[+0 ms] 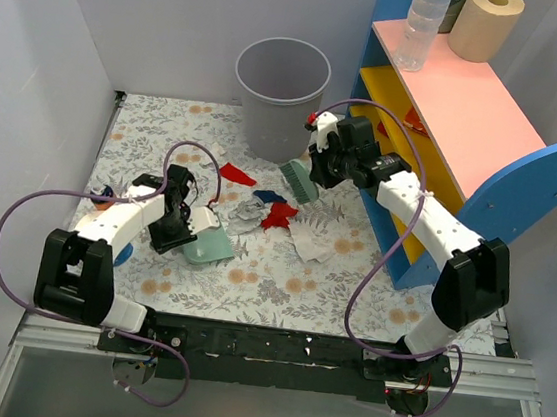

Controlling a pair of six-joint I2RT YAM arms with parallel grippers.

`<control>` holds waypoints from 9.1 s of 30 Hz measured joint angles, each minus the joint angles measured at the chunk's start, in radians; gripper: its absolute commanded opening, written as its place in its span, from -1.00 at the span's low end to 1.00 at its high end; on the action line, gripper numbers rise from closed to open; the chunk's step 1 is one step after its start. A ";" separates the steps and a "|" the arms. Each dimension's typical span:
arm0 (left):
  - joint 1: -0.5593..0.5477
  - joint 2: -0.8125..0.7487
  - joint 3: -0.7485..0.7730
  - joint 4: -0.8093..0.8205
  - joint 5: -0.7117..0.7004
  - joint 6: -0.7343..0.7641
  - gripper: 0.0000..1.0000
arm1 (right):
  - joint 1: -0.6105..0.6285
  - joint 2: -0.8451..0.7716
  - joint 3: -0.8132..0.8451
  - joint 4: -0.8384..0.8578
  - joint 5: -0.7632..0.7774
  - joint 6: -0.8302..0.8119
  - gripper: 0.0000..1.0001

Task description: Sweep away the paper scraps from the table

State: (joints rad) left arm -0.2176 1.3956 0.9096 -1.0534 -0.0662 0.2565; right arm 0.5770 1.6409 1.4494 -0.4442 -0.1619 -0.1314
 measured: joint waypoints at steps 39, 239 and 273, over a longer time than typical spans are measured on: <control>-0.096 0.275 0.236 0.031 0.034 -0.116 -1.00 | 0.225 0.271 0.198 0.067 -0.080 0.072 -0.97; -0.039 -0.207 0.683 -0.159 -0.463 -0.559 -1.00 | 0.254 0.885 0.846 0.214 0.542 1.324 -0.97; -0.039 -0.245 -0.010 0.152 -0.017 -0.283 -1.00 | 0.220 -0.081 -0.139 0.185 0.145 0.574 -0.97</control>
State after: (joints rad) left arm -0.2565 1.1503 0.8993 -0.9012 -0.0834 -0.0269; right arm 0.7967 1.5600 1.3106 -0.2596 -0.0170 0.4427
